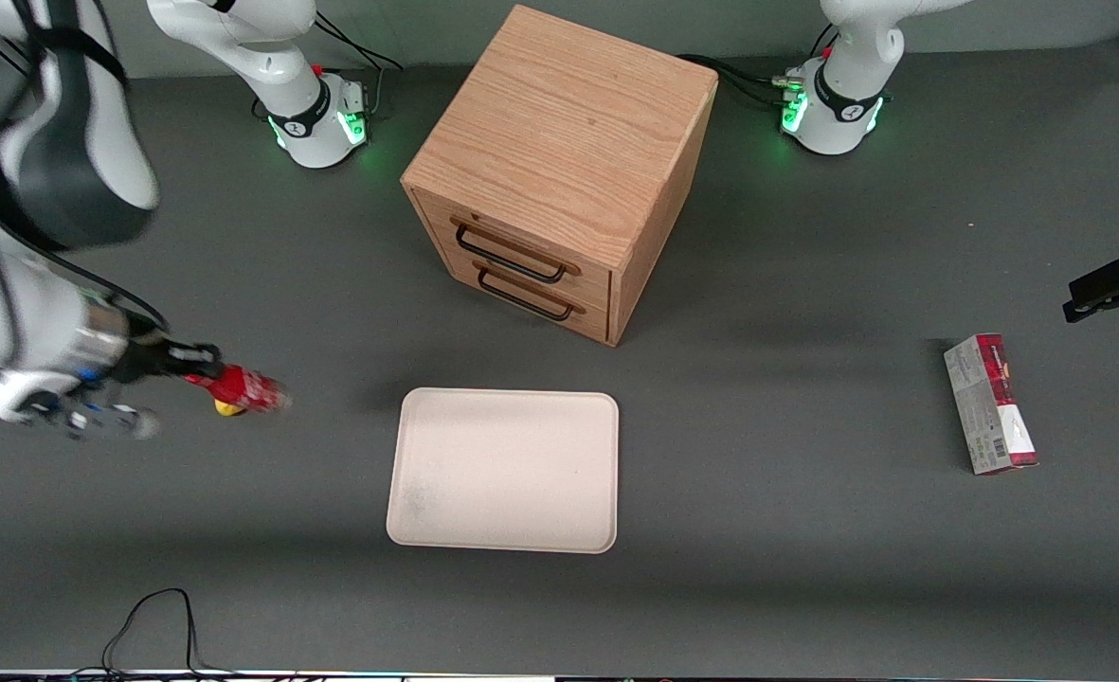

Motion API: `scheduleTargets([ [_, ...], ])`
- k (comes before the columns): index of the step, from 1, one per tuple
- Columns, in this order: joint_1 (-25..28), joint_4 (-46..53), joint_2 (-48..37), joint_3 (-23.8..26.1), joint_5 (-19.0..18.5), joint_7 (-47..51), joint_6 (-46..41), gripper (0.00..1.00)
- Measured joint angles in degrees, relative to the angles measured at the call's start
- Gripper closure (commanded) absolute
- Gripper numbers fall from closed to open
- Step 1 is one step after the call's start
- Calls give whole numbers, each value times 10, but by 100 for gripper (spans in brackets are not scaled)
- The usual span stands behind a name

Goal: Place coke bottle on tray
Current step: 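Lift the bottle and carry it over the cream tray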

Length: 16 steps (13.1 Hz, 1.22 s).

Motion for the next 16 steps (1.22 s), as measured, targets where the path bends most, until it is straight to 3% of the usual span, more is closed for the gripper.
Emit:
scheduleTargets([
  [3,68,129,139,2,-18,74,5,100],
  [6,101,182,217,2,-28,105,67,100],
  [11,117,195,262,2,-31,115,126,100],
  [15,123,199,272,3,-72,115,127,100],
  [16,124,199,272,3,-74,115,127,67],
])
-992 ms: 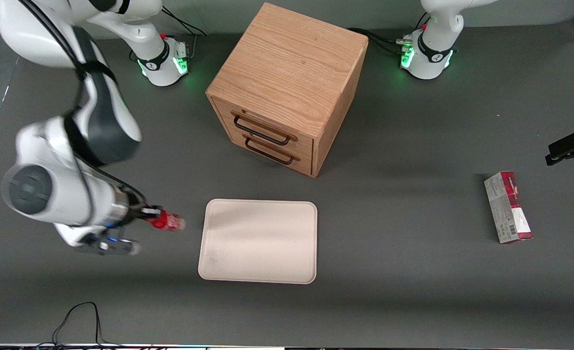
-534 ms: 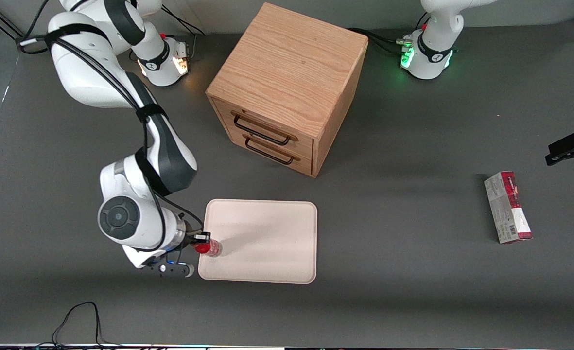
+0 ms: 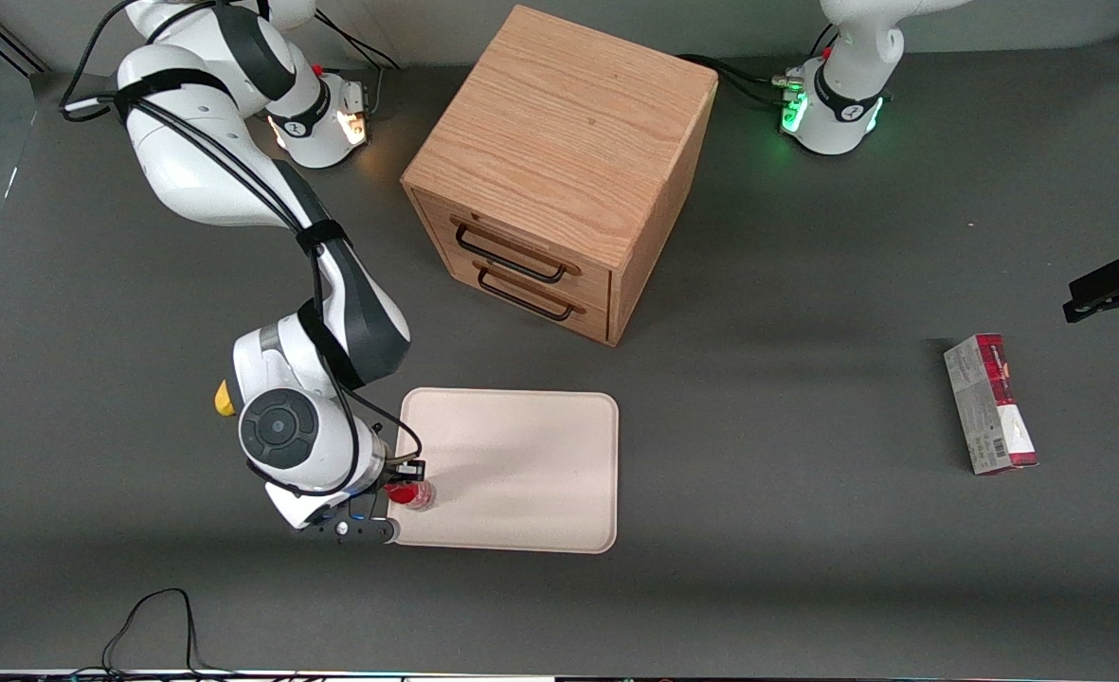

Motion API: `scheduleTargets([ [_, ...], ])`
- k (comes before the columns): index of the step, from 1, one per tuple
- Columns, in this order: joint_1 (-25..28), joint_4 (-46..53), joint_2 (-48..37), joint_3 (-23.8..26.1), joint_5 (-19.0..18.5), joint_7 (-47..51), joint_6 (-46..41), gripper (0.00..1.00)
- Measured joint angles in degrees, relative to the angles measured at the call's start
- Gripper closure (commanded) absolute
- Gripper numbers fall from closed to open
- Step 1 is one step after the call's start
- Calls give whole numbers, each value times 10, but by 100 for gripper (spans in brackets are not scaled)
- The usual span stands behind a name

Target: Place coke bottle on tray

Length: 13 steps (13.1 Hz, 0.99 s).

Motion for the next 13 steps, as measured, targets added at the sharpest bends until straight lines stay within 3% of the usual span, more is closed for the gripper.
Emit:
scheduleTargets([
  [1,0,0,0,0,-1,0,0,1],
  [9,0,11,-11,-1,-5,0,-32,0],
  [13,-20,-93,-124,-1,24,-18,-62,0],
])
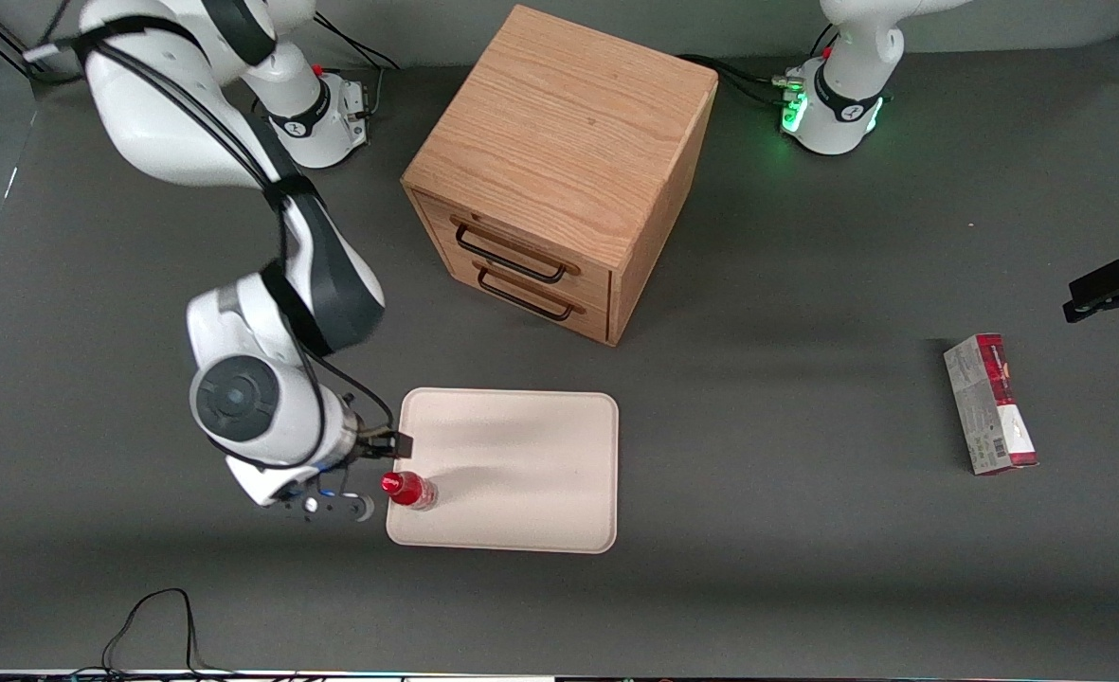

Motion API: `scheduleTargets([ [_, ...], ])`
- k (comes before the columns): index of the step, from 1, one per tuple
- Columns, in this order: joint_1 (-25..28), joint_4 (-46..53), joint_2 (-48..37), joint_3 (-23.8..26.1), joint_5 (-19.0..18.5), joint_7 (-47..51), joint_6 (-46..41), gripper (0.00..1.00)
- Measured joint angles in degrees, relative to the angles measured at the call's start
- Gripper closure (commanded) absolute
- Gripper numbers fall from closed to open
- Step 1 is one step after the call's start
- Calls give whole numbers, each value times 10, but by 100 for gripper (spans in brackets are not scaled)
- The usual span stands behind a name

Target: Place coke bottle on tray

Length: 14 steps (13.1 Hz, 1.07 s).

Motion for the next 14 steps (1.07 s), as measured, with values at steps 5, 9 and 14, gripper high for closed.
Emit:
scheduleTargets([
  [5,-79,-270,-260,-16,46,-104,1,0],
  [9,-61,-406,-438,-128,85,-216,-30,0],
  [14,-47,-424,-500,-141,88,-234,-50,0],
])
